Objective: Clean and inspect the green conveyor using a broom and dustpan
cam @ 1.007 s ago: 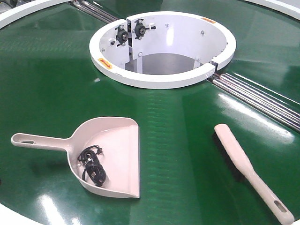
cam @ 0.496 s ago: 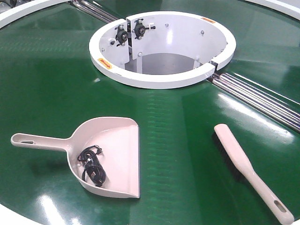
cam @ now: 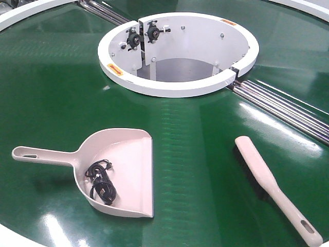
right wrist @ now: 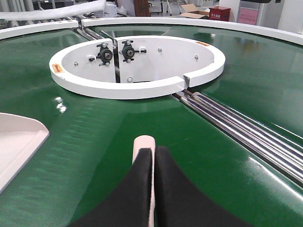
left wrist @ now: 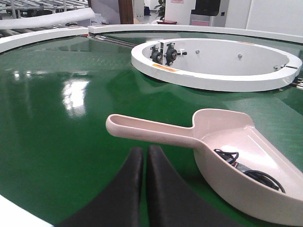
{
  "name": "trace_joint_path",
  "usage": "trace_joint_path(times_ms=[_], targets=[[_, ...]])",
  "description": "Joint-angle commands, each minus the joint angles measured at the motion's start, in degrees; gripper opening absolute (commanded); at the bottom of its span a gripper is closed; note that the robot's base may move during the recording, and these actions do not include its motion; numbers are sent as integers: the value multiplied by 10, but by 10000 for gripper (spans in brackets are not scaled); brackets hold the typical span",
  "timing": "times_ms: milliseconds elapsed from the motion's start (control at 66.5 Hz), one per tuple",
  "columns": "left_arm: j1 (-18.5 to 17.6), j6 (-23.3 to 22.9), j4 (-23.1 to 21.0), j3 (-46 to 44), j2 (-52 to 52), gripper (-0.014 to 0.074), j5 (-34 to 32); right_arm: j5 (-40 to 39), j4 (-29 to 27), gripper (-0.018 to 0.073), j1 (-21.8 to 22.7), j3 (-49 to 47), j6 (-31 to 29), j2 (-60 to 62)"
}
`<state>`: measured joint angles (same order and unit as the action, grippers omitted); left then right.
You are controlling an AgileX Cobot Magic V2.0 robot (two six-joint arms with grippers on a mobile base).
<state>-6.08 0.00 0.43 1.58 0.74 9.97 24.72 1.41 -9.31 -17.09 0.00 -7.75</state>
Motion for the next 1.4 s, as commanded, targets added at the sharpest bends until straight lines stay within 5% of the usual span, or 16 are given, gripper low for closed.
trace_joint_path(times_ms=[0, 812, 977, 1112, 1383], targets=[[-5, 0, 0, 18, 8, -8, -45, -42, 1, -10, 3, -14, -5, -6], [-5, 0, 0, 18, 8, -7, -45, -45, 1, -10, 3, -14, -5, -6], [-5, 0, 0, 18, 8, -7, -45, -49, -7, -10, 35, -9, -5, -3], [-5, 0, 0, 18, 8, -7, -45, -95, -2, -10, 75, 40, -5, 0], [-5, 0, 0, 18, 8, -7, -45, -272, -2, -10, 72, 190, 0, 84]])
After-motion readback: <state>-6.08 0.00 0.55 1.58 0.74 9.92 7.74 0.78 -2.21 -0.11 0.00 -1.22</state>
